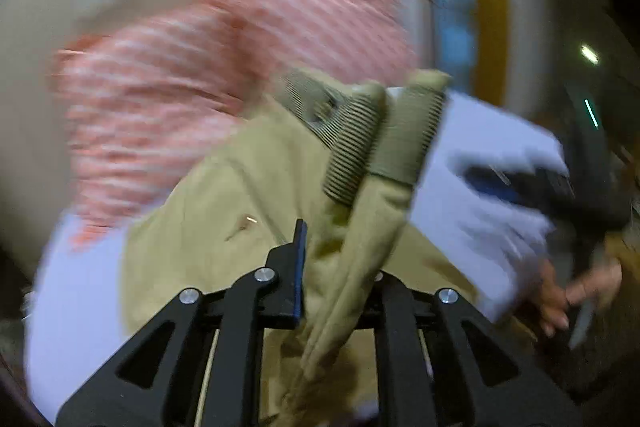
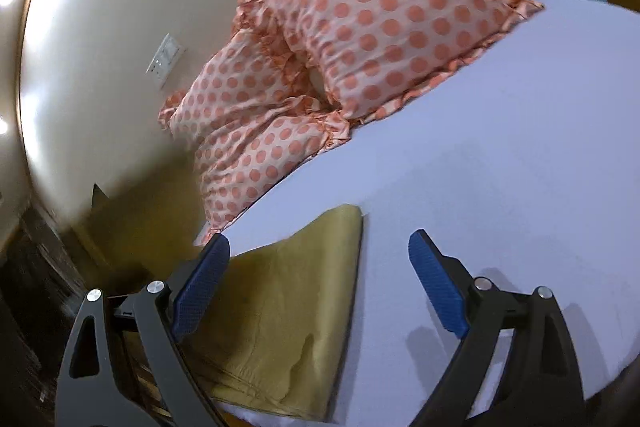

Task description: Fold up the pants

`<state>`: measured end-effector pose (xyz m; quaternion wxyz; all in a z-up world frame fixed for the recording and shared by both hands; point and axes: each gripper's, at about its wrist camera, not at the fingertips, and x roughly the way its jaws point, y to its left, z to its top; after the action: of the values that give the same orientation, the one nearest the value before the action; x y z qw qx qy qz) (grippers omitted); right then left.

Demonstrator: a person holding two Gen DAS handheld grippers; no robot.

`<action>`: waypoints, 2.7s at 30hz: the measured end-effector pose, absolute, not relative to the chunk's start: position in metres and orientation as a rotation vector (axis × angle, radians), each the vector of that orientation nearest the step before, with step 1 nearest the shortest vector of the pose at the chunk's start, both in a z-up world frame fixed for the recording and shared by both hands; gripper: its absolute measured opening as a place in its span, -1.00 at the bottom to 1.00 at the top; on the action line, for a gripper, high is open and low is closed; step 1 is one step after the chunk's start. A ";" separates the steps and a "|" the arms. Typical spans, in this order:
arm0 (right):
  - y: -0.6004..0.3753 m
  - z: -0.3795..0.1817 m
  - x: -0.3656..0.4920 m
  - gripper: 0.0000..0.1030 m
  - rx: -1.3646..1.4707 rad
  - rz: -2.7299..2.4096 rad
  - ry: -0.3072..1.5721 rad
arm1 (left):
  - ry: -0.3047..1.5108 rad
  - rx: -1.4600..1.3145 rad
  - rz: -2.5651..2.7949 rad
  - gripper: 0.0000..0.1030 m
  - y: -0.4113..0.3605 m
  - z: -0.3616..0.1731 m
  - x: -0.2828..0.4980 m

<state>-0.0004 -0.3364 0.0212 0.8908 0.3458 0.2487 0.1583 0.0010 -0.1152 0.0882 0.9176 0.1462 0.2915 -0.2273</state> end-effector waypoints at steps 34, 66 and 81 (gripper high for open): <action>-0.292 -0.004 0.104 -0.75 0.888 0.829 0.892 | 1.018 -0.186 -0.375 -0.86 0.059 0.046 0.124; -0.255 0.061 0.114 0.97 0.349 0.338 0.861 | 0.936 -0.020 -0.178 0.93 0.003 0.044 0.095; -0.177 0.014 0.048 0.97 -0.036 0.127 0.914 | 0.957 0.045 -0.077 0.96 0.017 0.010 0.038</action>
<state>0.0482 -0.1766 0.0137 0.8953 -0.0171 0.4408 0.0615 0.0381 0.0169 0.0098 0.8867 0.0215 0.4603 -0.0369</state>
